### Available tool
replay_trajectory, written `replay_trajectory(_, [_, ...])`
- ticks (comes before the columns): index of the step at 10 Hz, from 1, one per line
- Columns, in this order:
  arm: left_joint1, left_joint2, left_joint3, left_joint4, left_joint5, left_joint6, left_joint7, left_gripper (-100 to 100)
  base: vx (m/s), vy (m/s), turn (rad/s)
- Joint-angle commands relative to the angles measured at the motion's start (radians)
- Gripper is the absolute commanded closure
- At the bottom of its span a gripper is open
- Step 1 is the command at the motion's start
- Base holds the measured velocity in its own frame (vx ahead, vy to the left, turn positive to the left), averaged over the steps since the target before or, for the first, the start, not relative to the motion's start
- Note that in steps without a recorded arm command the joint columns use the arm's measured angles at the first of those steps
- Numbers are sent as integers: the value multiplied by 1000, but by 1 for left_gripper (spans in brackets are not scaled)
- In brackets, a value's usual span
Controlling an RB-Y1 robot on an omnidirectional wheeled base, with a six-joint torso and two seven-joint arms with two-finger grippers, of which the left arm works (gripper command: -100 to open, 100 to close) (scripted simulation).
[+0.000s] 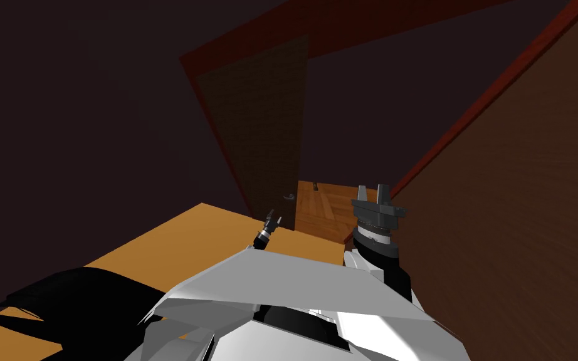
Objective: Pull the door open
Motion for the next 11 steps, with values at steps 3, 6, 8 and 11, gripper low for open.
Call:
replay_trajectory(3, [-12,-8,2,47,-22,-9,-95,-100,65,-18,69])
replay_trajectory(6, [-20,-14,3,79,-39,-14,-165,-100,59,-21,83])
replay_trajectory(8, [-24,-18,4,94,-47,-16,-200,-100,63,-30,88])
replay_trajectory(11, [-35,-27,5,139,-70,-23,-294,-100,74,-32,116])
